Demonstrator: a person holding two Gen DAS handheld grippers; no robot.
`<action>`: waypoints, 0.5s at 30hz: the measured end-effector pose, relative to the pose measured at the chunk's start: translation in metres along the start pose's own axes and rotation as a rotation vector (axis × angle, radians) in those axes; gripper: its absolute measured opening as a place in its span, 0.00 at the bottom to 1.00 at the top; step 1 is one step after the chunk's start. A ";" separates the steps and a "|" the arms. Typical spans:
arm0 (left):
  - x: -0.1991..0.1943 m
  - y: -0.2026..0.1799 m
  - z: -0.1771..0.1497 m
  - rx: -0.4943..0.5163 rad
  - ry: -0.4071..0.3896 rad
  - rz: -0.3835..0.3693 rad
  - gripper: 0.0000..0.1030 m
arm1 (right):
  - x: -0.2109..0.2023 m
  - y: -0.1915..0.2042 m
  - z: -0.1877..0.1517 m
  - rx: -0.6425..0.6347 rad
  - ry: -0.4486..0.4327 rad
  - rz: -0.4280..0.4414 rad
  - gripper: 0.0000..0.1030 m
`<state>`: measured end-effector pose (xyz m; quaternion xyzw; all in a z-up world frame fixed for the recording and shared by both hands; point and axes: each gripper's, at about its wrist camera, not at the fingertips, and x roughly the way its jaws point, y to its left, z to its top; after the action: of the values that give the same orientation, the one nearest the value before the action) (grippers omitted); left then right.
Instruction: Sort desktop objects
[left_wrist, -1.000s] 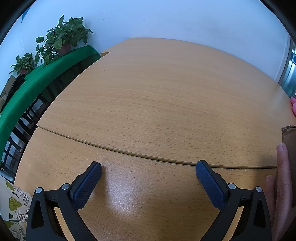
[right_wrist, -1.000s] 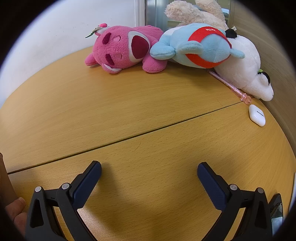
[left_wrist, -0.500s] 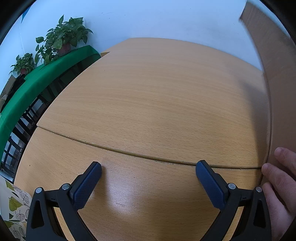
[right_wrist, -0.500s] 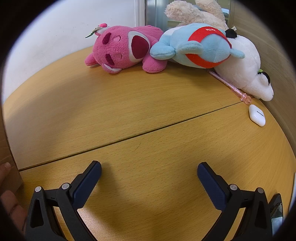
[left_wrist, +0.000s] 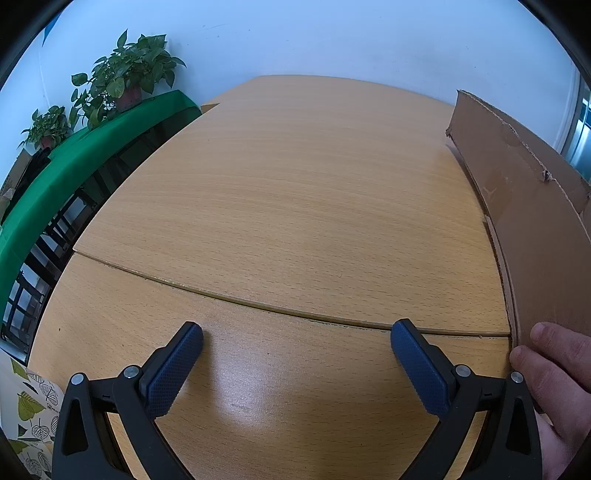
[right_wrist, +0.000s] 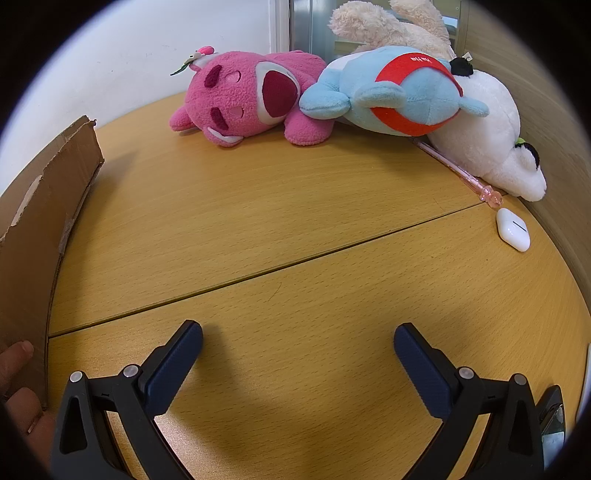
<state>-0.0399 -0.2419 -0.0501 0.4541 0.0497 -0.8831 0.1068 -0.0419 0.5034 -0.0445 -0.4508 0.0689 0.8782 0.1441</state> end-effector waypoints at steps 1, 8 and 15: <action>0.000 0.000 0.000 0.000 0.000 0.000 1.00 | 0.000 0.000 0.000 0.000 0.000 0.000 1.00; 0.000 0.000 0.000 0.000 0.000 0.000 1.00 | -0.001 0.000 0.001 0.000 0.000 0.000 1.00; 0.000 0.000 0.000 -0.001 0.000 0.000 1.00 | -0.001 0.000 0.001 -0.001 0.000 0.001 1.00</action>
<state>-0.0399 -0.2418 -0.0500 0.4540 0.0500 -0.8832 0.1070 -0.0419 0.5038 -0.0435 -0.4508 0.0688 0.8783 0.1437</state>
